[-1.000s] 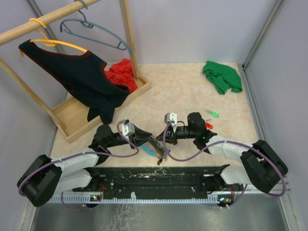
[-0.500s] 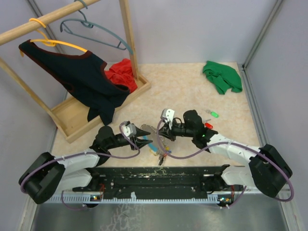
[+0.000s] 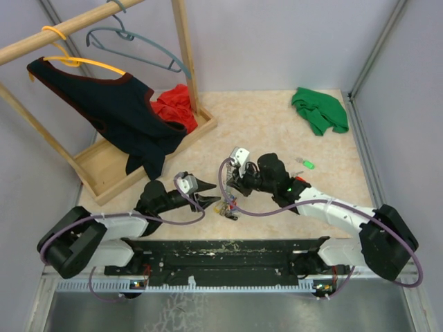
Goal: Put the keys on the keyring
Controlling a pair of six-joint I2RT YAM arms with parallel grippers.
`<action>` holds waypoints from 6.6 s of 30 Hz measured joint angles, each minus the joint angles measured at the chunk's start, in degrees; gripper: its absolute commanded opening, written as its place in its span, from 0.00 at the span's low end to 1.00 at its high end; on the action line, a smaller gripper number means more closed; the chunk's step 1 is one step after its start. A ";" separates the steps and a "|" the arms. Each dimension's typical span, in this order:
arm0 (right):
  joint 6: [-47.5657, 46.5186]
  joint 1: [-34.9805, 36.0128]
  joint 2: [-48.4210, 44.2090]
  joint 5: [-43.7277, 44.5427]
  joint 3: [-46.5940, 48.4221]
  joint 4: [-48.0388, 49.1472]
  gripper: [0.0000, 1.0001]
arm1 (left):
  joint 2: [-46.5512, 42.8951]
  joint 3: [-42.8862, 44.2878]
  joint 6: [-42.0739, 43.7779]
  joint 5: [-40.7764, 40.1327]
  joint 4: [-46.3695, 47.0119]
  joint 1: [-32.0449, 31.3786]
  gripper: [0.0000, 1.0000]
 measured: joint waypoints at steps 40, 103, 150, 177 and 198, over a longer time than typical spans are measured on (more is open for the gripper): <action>-5.62 0.20 1.75 -9.84 -2.40 5.27 0.00 | 14.91 4.59 -5.01 15.63 15.08 5.92 0.16; 3.63 -3.41 3.78 -9.22 -1.09 6.54 0.00 | 10.88 4.33 -5.84 7.52 9.38 6.32 0.38; -1.40 -8.72 6.64 -17.27 -3.56 12.24 0.00 | 22.32 13.31 -6.73 17.81 9.64 7.19 0.43; -1.68 -8.79 6.58 -19.47 -3.65 11.96 0.00 | 21.33 12.87 -5.40 19.98 11.08 8.07 0.34; -2.49 -8.79 6.51 -21.42 -4.02 12.26 0.00 | 22.51 13.66 -5.07 22.12 8.44 8.07 0.20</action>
